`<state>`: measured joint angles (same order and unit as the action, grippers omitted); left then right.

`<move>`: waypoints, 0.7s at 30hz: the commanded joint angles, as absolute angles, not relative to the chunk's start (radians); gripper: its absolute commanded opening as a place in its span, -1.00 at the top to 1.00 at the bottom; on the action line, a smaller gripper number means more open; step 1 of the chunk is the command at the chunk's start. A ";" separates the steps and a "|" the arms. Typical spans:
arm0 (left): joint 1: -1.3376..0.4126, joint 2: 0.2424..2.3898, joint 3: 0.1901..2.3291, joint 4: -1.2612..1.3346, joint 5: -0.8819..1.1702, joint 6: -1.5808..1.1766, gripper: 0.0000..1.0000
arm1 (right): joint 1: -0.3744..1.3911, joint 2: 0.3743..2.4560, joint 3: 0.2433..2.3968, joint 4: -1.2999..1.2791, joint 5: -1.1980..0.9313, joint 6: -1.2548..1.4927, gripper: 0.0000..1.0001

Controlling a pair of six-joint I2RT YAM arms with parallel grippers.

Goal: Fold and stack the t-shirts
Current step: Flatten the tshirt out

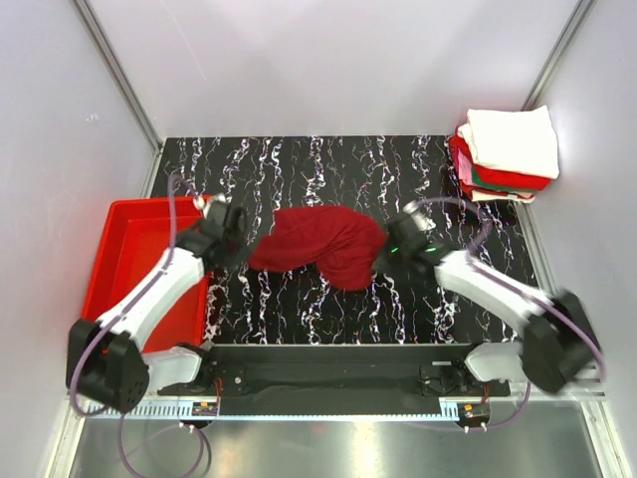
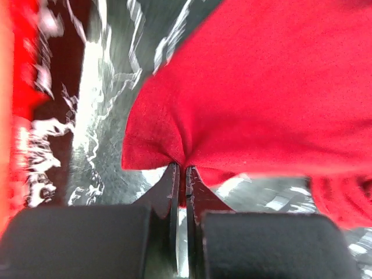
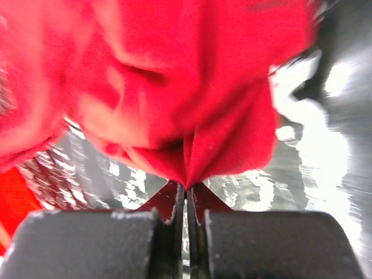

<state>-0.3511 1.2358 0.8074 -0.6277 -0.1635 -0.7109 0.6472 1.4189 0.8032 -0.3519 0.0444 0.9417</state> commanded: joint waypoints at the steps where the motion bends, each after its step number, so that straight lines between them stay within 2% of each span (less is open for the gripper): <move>1: -0.342 1.112 1.077 -0.773 -0.229 -0.634 1.00 | 0.511 1.075 0.974 -0.668 0.236 0.795 1.00; 4: -0.324 1.114 1.205 -0.843 -0.238 -0.603 1.00 | 0.309 0.941 1.099 -0.812 0.290 0.659 1.00; 5: -0.319 1.121 1.265 -0.853 -0.238 -0.598 1.00 | 0.237 0.936 1.127 -0.833 0.296 0.622 1.00; 7: -0.311 1.152 1.288 -0.850 -0.230 -0.588 1.00 | 0.204 0.972 1.179 -0.883 0.317 0.559 0.99; 9: -0.301 1.179 1.284 -0.845 -0.207 -0.591 1.00 | 0.170 1.026 1.196 -0.922 0.305 0.552 0.33; 10: -0.292 1.212 1.275 -0.825 -0.177 -0.586 0.86 | 0.164 1.072 1.190 -0.945 0.289 0.555 -0.20; 11: -0.287 1.232 1.266 -0.815 -0.164 -0.584 0.61 | 0.160 1.090 1.178 -0.943 0.276 0.560 -0.81; 12: -0.282 1.255 1.249 -0.802 -0.152 -0.574 0.13 | 0.152 1.109 1.164 -0.943 0.238 0.567 -0.99; 14: -0.276 1.333 1.249 -0.813 -0.114 -0.560 -0.33 | 0.152 1.132 1.117 -0.937 0.198 0.586 -0.99; 18: -0.278 1.313 1.120 -0.752 -0.061 -0.557 -0.45 | 0.152 1.043 1.005 -0.936 0.143 0.635 -1.00; 21: -0.278 1.272 1.045 -0.713 -0.063 -0.563 -0.49 | 0.152 0.892 0.915 -0.953 0.037 0.701 -0.99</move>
<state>-0.2783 1.3594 1.0790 -0.7708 -0.0994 -0.5755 0.1566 1.0660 0.9352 -0.9211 0.1467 0.6361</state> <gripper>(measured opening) 0.738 0.994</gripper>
